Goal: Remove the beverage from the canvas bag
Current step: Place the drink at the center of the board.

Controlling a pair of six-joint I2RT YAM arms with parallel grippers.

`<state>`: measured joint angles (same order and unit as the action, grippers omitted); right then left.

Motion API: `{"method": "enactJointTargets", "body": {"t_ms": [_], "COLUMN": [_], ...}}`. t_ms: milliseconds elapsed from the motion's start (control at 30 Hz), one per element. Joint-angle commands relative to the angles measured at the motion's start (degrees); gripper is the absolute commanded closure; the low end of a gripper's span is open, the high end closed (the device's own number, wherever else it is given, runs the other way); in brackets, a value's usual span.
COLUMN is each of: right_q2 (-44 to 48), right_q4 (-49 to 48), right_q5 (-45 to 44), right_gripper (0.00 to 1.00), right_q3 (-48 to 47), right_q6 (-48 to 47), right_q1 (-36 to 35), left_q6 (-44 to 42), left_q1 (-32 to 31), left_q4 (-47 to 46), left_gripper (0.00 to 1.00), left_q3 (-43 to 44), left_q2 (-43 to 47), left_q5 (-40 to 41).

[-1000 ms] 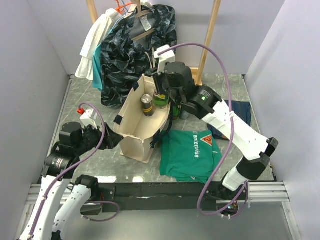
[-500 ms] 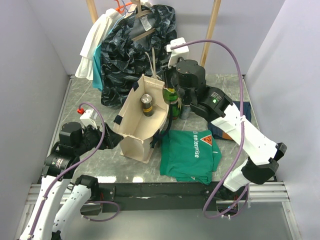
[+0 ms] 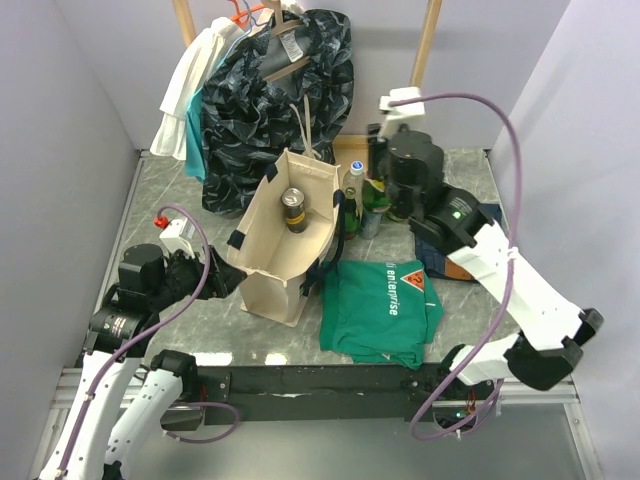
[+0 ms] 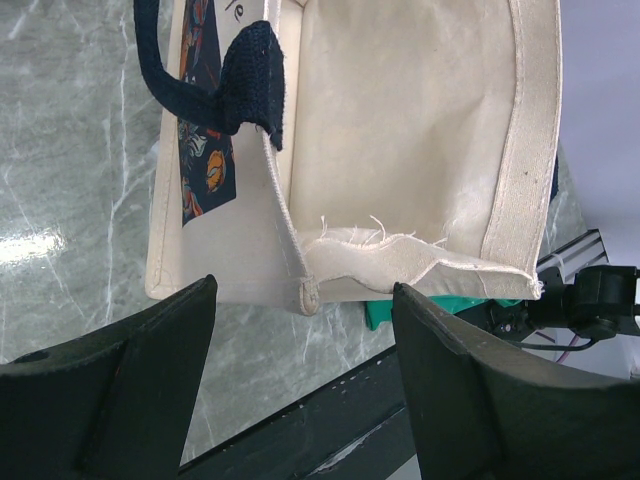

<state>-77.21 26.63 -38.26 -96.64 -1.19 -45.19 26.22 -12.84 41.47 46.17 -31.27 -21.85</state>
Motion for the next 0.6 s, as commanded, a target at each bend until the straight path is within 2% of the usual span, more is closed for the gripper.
{"method": "enactJointTargets", "body": {"t_ms": [0, 300, 567], "right_q2": [6.72, 10.67, 14.19], "right_q4": [-9.14, -11.51, -21.88], "right_q5": [-0.33, 1.7, -0.5], "right_gripper": [1.0, 1.0, 1.0], "right_q3": [2.5, 12.69, 24.64], "right_q6": [4.09, 8.92, 9.45], "right_q1": [4.05, 12.05, 14.87], "left_q6": [-0.11, -0.11, -0.11], "left_q1": [-0.08, -0.08, -0.08], "left_q4": [-0.43, -0.52, -0.52], "left_gripper": [0.24, 0.23, 0.23], "left_q3": [-0.03, -0.12, -0.03], "left_q2": [0.07, 0.15, 0.24], "left_q5": [0.22, 0.22, 0.22]}}
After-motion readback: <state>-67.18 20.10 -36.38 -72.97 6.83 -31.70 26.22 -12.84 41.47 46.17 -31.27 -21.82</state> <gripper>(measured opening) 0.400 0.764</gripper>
